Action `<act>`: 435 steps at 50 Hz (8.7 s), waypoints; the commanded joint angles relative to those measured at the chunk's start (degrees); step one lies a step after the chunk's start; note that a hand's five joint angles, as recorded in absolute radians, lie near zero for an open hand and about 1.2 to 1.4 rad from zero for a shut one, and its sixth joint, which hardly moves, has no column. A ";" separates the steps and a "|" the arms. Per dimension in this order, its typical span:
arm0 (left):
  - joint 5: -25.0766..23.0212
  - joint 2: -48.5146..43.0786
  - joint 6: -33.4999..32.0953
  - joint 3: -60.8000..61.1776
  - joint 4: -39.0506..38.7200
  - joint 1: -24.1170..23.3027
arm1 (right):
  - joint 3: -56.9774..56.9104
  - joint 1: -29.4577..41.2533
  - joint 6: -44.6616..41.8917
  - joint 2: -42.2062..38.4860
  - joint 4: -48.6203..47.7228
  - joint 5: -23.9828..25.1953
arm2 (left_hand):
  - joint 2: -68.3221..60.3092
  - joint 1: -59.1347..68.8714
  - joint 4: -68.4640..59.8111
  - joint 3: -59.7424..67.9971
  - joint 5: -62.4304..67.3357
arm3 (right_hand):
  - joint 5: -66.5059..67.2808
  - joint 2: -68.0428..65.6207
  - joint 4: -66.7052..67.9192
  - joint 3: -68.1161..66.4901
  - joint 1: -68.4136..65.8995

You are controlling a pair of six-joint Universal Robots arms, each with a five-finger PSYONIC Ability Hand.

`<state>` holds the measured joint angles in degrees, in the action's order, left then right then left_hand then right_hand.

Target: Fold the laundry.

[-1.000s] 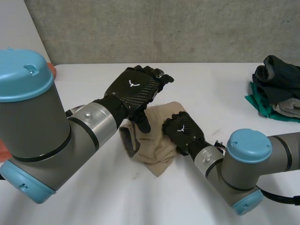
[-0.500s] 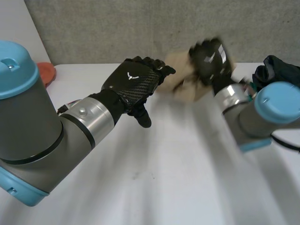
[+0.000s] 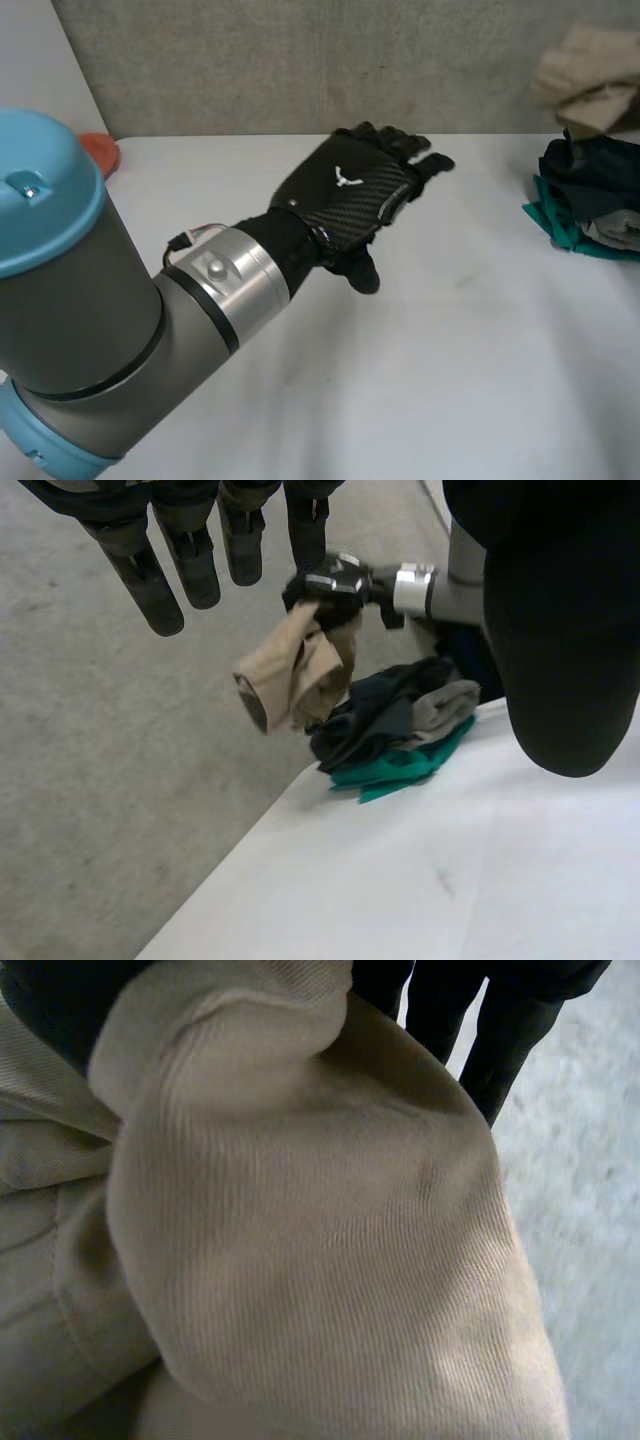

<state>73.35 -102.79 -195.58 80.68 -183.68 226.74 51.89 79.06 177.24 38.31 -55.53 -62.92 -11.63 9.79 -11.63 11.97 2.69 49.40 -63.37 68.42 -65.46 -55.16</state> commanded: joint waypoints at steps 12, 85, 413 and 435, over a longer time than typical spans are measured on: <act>-1.72 -1.98 -0.15 1.41 -0.71 -0.95 | 7.35 -11.74 7.42 -9.57 -6.96 13.61 | 0.40 1.44 0.41 -0.75 -1.47 | 20.60 -16.63 11.58 -14.54 -24.84; 23.33 -17.69 -31.43 0.19 -14.32 40.53 | 61.22 22.53 -23.42 48.36 27.40 7.65 | 1.24 0.60 1.25 -1.59 -2.31 | -49.40 53.37 -58.42 55.46 45.16; 24.46 -24.31 11.10 -0.34 -1.07 12.59 | 50.59 27.73 -33.28 43.77 39.79 -13.81 | -68.37 70.21 -68.37 68.03 67.31 | 20.60 -16.63 11.58 -14.54 -24.84; 23.06 9.64 -11.65 13.45 -1.50 12.59 | 16.75 14.54 -39.78 34.48 87.17 -11.87 | -68.37 70.21 -68.37 68.03 67.31 | 20.60 -16.63 11.58 -14.54 -24.84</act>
<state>98.84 -89.26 -198.25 92.07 -185.25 239.09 70.95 94.19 141.89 82.26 27.22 -73.79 -68.46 64.41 -68.53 68.27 54.38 57.36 -67.58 68.78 -67.77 -62.81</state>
